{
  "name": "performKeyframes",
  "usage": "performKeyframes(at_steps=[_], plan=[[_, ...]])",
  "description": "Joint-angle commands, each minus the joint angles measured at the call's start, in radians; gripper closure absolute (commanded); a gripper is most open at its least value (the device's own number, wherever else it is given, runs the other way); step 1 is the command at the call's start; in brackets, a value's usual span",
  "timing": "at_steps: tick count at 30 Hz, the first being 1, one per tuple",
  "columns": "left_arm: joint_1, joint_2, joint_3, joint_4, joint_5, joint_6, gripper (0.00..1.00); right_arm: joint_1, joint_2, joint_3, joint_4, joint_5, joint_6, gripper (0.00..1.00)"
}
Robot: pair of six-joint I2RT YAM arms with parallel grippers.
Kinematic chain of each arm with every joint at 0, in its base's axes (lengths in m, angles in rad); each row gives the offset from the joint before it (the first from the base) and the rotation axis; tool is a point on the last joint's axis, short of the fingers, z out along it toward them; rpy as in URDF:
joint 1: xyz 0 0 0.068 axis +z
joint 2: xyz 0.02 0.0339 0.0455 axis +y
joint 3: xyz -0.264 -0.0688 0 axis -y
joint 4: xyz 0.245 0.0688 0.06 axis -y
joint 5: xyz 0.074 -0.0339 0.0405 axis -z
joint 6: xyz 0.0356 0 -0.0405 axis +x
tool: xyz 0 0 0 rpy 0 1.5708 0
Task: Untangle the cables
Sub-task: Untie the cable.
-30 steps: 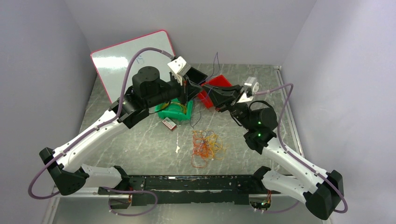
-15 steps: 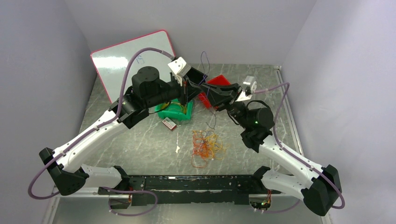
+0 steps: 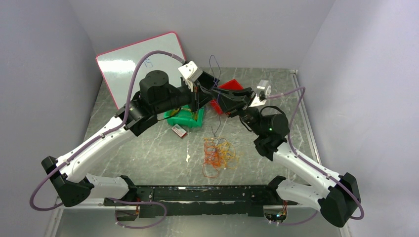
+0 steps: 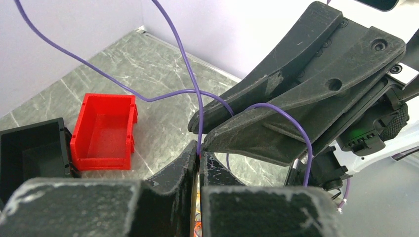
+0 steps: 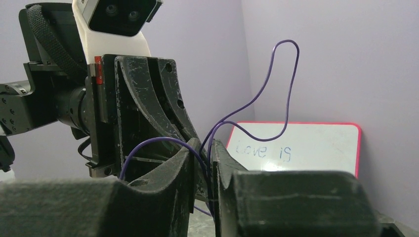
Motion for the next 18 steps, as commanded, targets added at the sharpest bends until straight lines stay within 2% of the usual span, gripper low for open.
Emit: performKeyframes(at_steps=[1, 14, 18], plan=[[0.006, -0.011, -0.009, 0.035, 0.034, 0.012, 0.93, 0.002, 0.006, 0.009, 0.048, -0.01, 0.016, 0.79], [0.006, 0.018, 0.012, 0.004, 0.066, 0.025, 0.93, 0.002, 0.026, 0.005, 0.065, -0.004, 0.022, 0.77], [0.006, 0.022, 0.019, -0.005, 0.068, 0.031, 0.93, 0.002, 0.029, 0.008, 0.064, 0.005, 0.02, 0.82]])
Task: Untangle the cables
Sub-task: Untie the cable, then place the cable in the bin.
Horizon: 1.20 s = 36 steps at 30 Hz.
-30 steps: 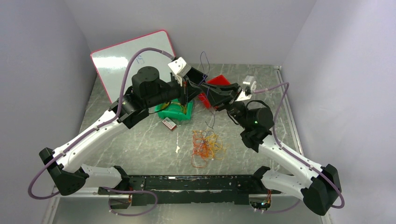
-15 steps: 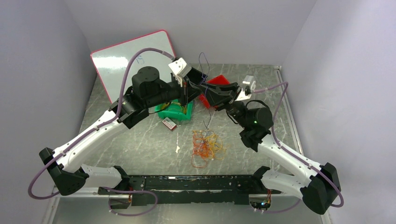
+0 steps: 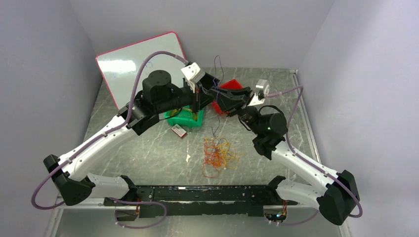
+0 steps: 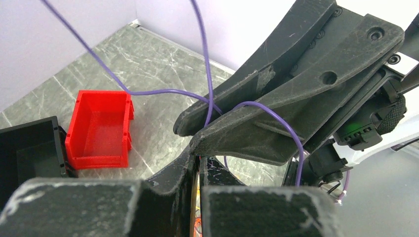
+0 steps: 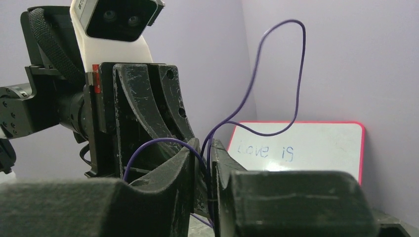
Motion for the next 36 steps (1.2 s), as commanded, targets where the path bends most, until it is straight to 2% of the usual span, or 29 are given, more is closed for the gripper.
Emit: performKeyframes(at_steps=[1, 6, 9, 12, 16, 18, 20, 24, 27, 31, 36], plan=[[0.006, 0.007, 0.019, 0.002, 0.036, 0.016, 0.93, 0.001, 0.003, 0.008, 0.029, 0.008, 0.002, 0.84], [0.006, 0.004, 0.019, -0.009, 0.026, 0.021, 0.93, 0.001, 0.002, 0.004, 0.034, 0.01, 0.002, 1.0], [0.006, 0.003, 0.022, -0.018, 0.008, 0.025, 0.93, 0.002, -0.002, 0.002, 0.029, 0.025, 0.003, 1.0], [0.006, -0.009, 0.016, -0.025, -0.033, 0.029, 0.79, 0.001, -0.009, 0.023, -0.042, 0.056, -0.016, 1.0], [0.009, -0.039, 0.014, -0.041, -0.164, 0.026, 0.52, 0.002, -0.031, 0.054, -0.174, 0.139, -0.072, 1.0], [0.022, -0.059, 0.016, -0.048, -0.214, 0.022, 0.43, 0.002, -0.045, 0.063, -0.243, 0.209, -0.105, 1.0], [0.04, -0.08, 0.015, -0.05, -0.251, 0.019, 0.38, 0.001, -0.054, 0.068, -0.307, 0.298, -0.136, 1.0], [0.074, -0.117, 0.006, -0.076, -0.321, 0.017, 0.35, -0.002, -0.043, 0.095, -0.431, 0.5, -0.174, 1.0], [0.089, -0.143, -0.021, -0.115, -0.369, 0.019, 0.35, -0.012, 0.02, 0.112, -0.449, 0.576, -0.223, 1.0], [0.094, -0.186, -0.104, -0.147, -0.387, -0.01, 0.35, -0.05, 0.132, 0.119, -0.361, 0.585, -0.273, 1.0], [0.097, -0.232, -0.215, -0.169, -0.379, -0.08, 0.35, -0.175, 0.288, 0.136, -0.247, 0.543, -0.247, 1.0]])
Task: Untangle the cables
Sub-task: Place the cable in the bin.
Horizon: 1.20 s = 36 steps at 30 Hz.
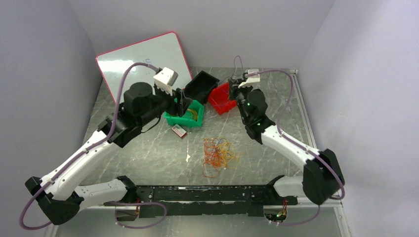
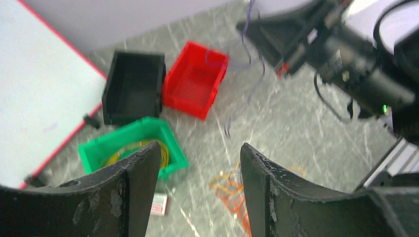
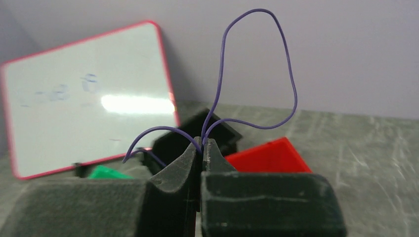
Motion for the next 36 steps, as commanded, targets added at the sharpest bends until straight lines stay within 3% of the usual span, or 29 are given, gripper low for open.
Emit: performKeyframes(at_steps=[1, 7, 15, 21, 36], plan=[[0.008, -0.039, -0.098, -0.048, -0.012, -0.083, 0.35, -0.103, 0.12, 0.036, 0.138, -0.003, -0.034, 1.0], [0.014, -0.08, -0.207, 0.0, 0.053, -0.12, 0.32, -0.225, 0.343, 0.077, 0.366, -0.091, -0.139, 1.0], [0.043, -0.033, -0.204, 0.019, 0.022, -0.008, 0.34, -0.278, 0.633, 0.171, 0.646, -0.149, -0.266, 1.0], [0.109, 0.003, -0.208, 0.087, 0.063, 0.019, 0.34, -0.292, 0.719, 0.239, 0.644, -0.215, -0.347, 1.0], [0.328, 0.097, -0.238, 0.191, 0.235, 0.047, 0.4, -0.291, 0.671, 0.111, 0.472, -0.359, -0.465, 1.0]])
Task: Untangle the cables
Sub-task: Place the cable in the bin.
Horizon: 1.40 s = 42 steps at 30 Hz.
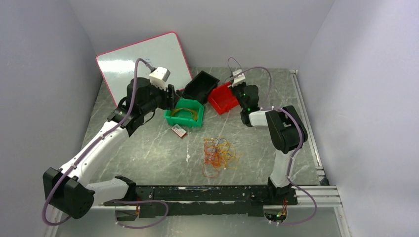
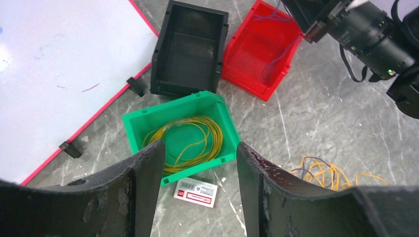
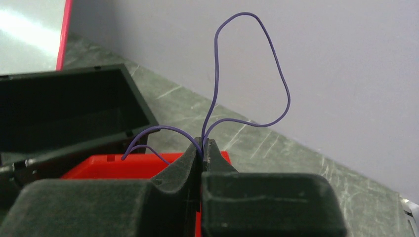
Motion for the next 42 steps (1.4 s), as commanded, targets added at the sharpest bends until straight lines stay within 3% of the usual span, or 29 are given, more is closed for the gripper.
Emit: performKeyframes(at_steps=[1, 7, 12, 25, 36, 42], plan=[[0.067, 0.001, -0.039, 0.085, 0.119, -0.007, 0.4, -0.007, -0.02, -0.015, -0.043, -0.05, -0.035, 1.0], [0.09, 0.009, -0.06, 0.099, 0.162, -0.02, 0.42, -0.007, -0.037, -0.014, -0.142, -0.082, -0.049, 1.0], [0.096, 0.028, -0.059, 0.093, 0.178, -0.016, 0.44, -0.006, -0.042, 0.11, -0.424, -0.092, -0.014, 1.0], [0.104, 0.043, -0.065, 0.09, 0.186, -0.014, 0.46, -0.006, -0.043, 0.177, -0.648, -0.101, 0.032, 1.0], [0.106, 0.066, -0.051, 0.07, 0.187, -0.002, 0.48, -0.007, 0.038, 0.398, -0.979, -0.067, 0.107, 0.97], [0.106, 0.063, -0.054, 0.071, 0.182, -0.002, 0.47, -0.007, 0.07, 0.441, -1.069, -0.039, 0.098, 0.97]])
